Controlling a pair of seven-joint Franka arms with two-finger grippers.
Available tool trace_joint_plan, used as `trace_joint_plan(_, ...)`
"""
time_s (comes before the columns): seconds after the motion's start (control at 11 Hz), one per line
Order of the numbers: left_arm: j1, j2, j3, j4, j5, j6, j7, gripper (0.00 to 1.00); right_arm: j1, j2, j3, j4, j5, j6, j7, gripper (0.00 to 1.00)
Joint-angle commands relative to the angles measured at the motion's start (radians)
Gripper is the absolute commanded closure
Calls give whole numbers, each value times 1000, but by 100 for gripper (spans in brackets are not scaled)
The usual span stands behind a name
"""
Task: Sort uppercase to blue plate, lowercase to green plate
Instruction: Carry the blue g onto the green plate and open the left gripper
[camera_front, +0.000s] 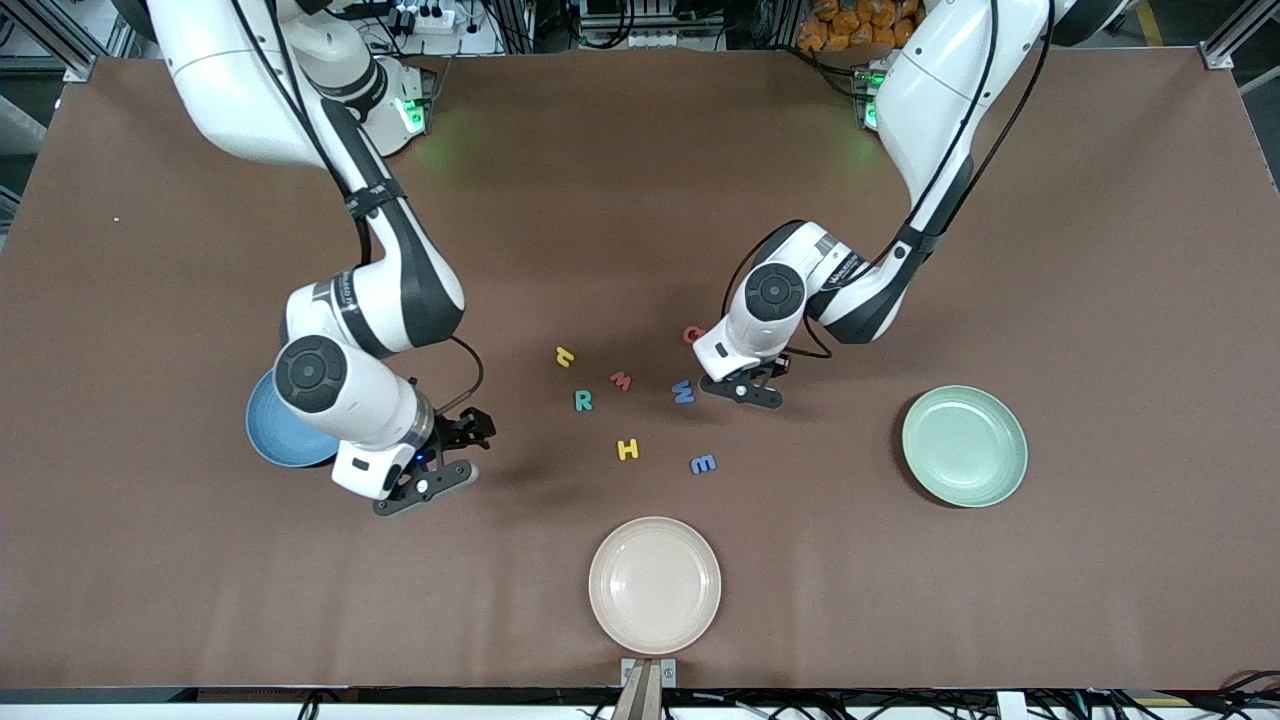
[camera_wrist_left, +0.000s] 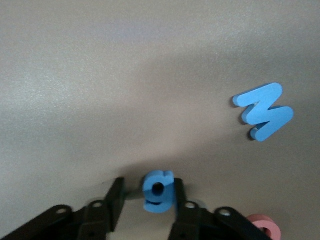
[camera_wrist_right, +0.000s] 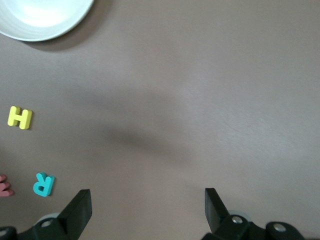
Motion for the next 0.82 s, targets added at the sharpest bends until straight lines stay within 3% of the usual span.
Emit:
trace_joint_plan(0.0,-11,9,6,12,28,7,-35,70,12,24,-5,28,5,4,14,0)
trace_joint_plan(0.27,6,-6,6,12,28,5,-34,96,22,29,-5,28,10,43,25,0)
trace_joint_plan(0.73,143,-217,0,6,28,-183,9,100,62,73,-5,36,8,148,26,0)
